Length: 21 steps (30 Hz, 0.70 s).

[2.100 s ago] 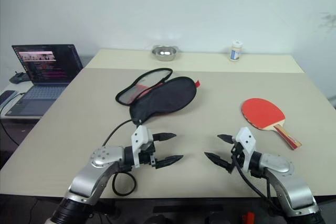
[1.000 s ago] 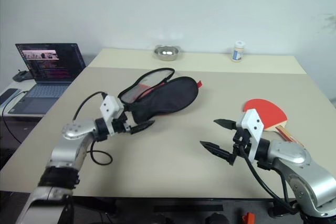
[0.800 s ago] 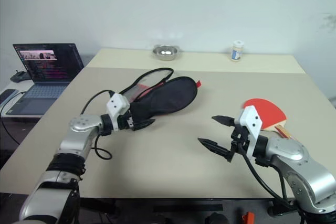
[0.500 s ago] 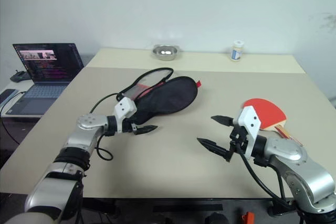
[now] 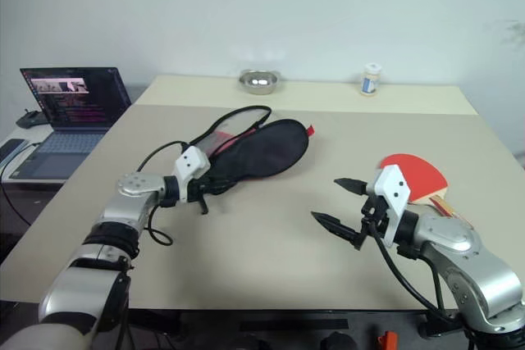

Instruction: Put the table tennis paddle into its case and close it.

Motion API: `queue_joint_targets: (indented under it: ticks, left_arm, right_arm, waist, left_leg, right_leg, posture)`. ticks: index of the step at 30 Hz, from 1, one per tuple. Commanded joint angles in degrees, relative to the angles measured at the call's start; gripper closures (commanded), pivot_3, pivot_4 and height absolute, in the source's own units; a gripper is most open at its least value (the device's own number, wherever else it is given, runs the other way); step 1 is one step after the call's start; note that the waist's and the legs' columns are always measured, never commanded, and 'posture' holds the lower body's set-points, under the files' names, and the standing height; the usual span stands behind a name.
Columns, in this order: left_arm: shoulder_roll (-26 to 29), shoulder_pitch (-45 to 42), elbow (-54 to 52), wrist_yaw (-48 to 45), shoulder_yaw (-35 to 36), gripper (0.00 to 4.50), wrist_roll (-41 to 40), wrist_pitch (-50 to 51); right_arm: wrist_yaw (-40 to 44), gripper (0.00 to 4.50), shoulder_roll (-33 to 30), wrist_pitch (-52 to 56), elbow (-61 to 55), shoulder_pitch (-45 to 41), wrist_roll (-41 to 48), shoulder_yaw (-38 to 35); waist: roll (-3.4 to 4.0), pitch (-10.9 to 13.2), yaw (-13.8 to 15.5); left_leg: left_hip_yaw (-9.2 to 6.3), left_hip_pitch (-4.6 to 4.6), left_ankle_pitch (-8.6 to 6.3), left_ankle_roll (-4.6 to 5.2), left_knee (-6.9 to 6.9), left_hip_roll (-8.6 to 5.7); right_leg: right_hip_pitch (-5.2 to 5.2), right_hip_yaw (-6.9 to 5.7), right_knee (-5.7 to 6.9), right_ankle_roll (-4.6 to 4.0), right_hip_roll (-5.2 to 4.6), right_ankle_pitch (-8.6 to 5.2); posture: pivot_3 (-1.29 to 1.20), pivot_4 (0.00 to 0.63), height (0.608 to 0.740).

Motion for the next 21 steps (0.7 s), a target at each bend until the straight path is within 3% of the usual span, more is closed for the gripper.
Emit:
queue_joint_targets:
  ticks: [1, 6, 13, 21]
  left_arm:
    - [-0.92, 0.76, -7.79, 0.70, 2.10, 4.46, -3.34, 6.12]
    - [-0.96, 4.50, -17.39, 0.49, 0.46, 4.46, -3.18, 12.12]
    - [-8.48, 9.83, -38.35, 4.06, -5.06, 4.46, -6.25, 32.09]
    - [-19.12, 6.94, -34.53, 11.38, -8.49, 4.46, -5.40, 35.81]
  right_arm:
    - [-0.10, 0.00, -0.33, -0.99, -0.95, -0.25, 0.59, -2.05]
    - [-0.14, 0.00, -0.66, -0.61, -1.17, 0.28, 0.76, -2.92]
    - [1.90, 0.00, -3.42, -0.05, -0.99, 1.77, 1.64, -5.33]
    - [5.31, 0.00, -8.15, 0.01, -0.02, 3.97, 2.32, -8.84]
  waist:
    - [0.00, 0.00, 0.01]
    - [0.00, 0.00, -0.08]
    - [-0.02, -0.01, 0.55]
    - [0.01, -0.02, 0.36]
  left_leg:
    - [0.00, 0.00, 0.00, 0.00, 0.00, -0.01]
    - [0.00, 0.02, 0.00, 0.00, 0.00, 0.01]
    - [-0.03, -0.01, 0.00, -0.01, 0.05, -0.07]
    - [-0.06, 0.07, 0.01, 0.00, 0.05, -0.08]
  right_leg:
    - [0.00, 0.00, 0.00, 0.00, -0.01, 0.00]
    - [0.00, 0.08, 0.03, 0.00, 0.00, 0.00]
    - [0.04, 0.10, 0.02, 0.03, -0.06, 0.00]
    - [0.05, 0.14, 0.09, 0.04, 0.02, 0.00]
  posture:
    - [0.00, 0.150, 0.740]
    - [0.00, 0.150, 0.740]
    - [0.00, 0.150, 0.740]
    - [0.00, 0.150, 0.740]
